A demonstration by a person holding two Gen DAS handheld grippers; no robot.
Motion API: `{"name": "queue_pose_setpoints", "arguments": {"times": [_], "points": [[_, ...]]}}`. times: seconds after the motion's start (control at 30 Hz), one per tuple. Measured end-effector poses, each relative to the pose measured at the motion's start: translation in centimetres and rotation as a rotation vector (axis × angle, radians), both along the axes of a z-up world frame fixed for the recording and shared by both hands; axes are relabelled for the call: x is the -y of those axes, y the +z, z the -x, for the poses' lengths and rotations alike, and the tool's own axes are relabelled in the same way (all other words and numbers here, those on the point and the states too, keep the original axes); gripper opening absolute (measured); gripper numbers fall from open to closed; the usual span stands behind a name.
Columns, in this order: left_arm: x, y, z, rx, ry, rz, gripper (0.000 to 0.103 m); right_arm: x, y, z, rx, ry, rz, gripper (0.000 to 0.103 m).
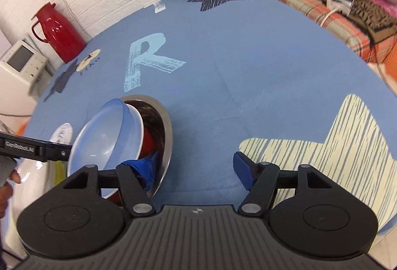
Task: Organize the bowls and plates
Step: 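Close the left gripper on the steel bowl rim holding the nested bowls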
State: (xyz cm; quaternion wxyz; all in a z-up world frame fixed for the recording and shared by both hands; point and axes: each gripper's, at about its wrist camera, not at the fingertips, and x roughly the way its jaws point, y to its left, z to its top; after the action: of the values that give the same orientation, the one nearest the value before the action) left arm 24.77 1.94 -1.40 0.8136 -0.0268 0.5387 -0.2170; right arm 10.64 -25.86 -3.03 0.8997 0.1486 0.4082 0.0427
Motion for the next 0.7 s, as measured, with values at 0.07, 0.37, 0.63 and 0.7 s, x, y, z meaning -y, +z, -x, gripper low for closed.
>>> {"name": "queue_pose_setpoints", "arguments": {"times": [0.07,0.37,0.63,0.7], "points": [[0.0,0.0,0.2,0.014,0.005,-0.001,0.072,-0.5,0.0,0.2,0.010,-0.019,0.028,0.053],[0.5,0.2,1.3,0.068,0.024,-0.026,0.072,-0.8,-0.2,1.2,0.050,-0.080,0.049,0.053],[1.0,0.0,1.7,0.058,0.036,-0.006,0.072,-0.1,-0.2,2.3,0.034,-0.087,0.025,0.051],[1.0,-0.1,1.9,0.070,0.043,-0.003,0.072,-0.4,-0.4,2.1,0.052,-0.067,0.040,0.048]]}}
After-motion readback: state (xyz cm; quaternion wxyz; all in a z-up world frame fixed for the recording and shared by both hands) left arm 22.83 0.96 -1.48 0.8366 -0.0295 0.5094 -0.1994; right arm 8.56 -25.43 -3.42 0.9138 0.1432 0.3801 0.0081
